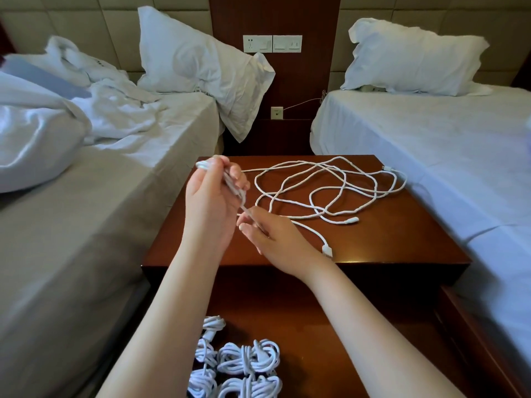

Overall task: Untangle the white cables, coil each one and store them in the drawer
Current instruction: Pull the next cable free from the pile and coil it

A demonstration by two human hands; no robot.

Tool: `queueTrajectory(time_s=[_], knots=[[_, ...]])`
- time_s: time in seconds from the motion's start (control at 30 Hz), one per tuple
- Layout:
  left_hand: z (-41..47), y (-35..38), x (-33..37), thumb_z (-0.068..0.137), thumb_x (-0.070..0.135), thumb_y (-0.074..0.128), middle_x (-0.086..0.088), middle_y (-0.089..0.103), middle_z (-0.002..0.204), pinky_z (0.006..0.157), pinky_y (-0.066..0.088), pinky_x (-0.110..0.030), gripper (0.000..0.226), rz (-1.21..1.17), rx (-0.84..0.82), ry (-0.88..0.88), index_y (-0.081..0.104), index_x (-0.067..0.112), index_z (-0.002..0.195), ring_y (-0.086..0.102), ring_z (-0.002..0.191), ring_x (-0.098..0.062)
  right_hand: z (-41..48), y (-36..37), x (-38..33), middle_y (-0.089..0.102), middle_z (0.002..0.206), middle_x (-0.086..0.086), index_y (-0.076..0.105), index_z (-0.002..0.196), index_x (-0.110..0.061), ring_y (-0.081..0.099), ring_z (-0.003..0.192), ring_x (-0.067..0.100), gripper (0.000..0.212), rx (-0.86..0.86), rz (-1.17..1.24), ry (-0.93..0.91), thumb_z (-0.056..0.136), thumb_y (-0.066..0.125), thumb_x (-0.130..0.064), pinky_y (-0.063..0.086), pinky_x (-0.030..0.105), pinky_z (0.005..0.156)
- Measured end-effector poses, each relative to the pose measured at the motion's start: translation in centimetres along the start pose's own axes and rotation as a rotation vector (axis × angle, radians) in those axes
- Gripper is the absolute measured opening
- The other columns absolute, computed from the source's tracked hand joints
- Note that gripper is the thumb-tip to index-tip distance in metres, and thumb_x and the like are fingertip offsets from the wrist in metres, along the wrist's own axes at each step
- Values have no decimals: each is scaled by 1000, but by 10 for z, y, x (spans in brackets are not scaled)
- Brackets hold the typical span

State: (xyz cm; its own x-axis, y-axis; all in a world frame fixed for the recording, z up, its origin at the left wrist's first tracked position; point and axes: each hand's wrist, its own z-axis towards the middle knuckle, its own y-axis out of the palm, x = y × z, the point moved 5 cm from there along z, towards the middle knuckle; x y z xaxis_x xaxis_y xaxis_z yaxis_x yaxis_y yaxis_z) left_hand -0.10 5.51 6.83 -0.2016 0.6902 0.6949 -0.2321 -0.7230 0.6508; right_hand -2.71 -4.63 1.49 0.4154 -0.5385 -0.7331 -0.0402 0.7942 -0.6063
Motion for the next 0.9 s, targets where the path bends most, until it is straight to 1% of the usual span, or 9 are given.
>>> queueTrajectory(time_s=[0.07, 0.17, 0.33, 0.43, 0.5, 0.6, 0.7, 0.8, 0.9], knots=[[1, -13, 6, 102, 8, 34, 4, 52, 59, 59, 41, -22, 24, 55, 159, 113, 46, 12, 81, 46, 55, -9, 0, 0, 4, 57, 66, -5, 61, 93, -17, 54, 61, 12, 20, 19, -37, 39, 100, 48, -31, 46, 37, 63], [-1, -31, 18, 100, 10, 36, 12, 55, 56, 59, 41, -24, 27, 264, 371, 341, 45, 15, 75, 49, 55, -8, 0, 2, 6, 61, 70, -5, 66, 96, -20, 56, 61, 12, 21, 50, -122, 26, 100, 49, -31, 41, 26, 55], [-3, -41, 21, 95, 19, 38, 1, 62, 68, 72, 50, -31, 24, 755, 482, 519, 49, 20, 74, 61, 65, -16, 1, -9, 9, 56, 66, -8, 65, 91, -14, 49, 57, 10, 20, 292, -285, -62, 100, 48, -23, 29, 25, 64], [-5, -32, 10, 97, 17, 39, -6, 67, 77, 72, 37, -3, 30, 1064, 377, 534, 56, 5, 75, 60, 70, -5, -2, -28, 12, 61, 68, -4, 65, 83, -12, 55, 63, 17, 18, 528, -363, -121, 94, 51, -18, 34, 29, 62], [-7, -24, 1, 99, 13, 42, -6, 67, 80, 65, 33, 0, 22, 1190, 305, 501, 50, 5, 80, 53, 69, -3, -5, -37, 10, 63, 72, -5, 66, 84, -14, 55, 69, 18, 20, 656, -438, -128, 93, 50, -19, 37, 31, 63], [-11, -12, -7, 100, 12, 43, -7, 65, 77, 57, 31, -14, 14, 1363, 253, 456, 41, 11, 86, 50, 65, -11, -12, -49, 2, 66, 79, -4, 71, 92, -15, 49, 79, 17, 20, 841, -556, -157, 94, 52, -19, 30, 26, 67], [-10, -7, -15, 101, 15, 41, -3, 55, 73, 54, 27, -19, 20, 1478, 189, 349, 40, 8, 83, 47, 62, -16, -14, -60, 2, 68, 86, 2, 71, 97, -10, 54, 78, 15, 15, 852, -487, -189, 93, 58, -18, 35, 17, 67], [-5, -8, -26, 101, 19, 39, -5, 56, 67, 51, 42, -26, 27, 1360, 60, 51, 52, 2, 83, 52, 55, -14, -16, -71, 4, 67, 87, 5, 71, 95, -5, 56, 75, 5, 13, 801, -324, -247, 91, 63, -14, 41, 5, 63], [-9, -5, -34, 100, 20, 41, -5, 47, 56, 45, 39, -20, 34, 1097, -61, -178, 46, 2, 72, 43, 42, -7, -17, -81, 1, 69, 89, 6, 73, 97, -5, 61, 78, 6, 12, 797, -279, -306, 90, 65, -11, 48, 7, 68]])
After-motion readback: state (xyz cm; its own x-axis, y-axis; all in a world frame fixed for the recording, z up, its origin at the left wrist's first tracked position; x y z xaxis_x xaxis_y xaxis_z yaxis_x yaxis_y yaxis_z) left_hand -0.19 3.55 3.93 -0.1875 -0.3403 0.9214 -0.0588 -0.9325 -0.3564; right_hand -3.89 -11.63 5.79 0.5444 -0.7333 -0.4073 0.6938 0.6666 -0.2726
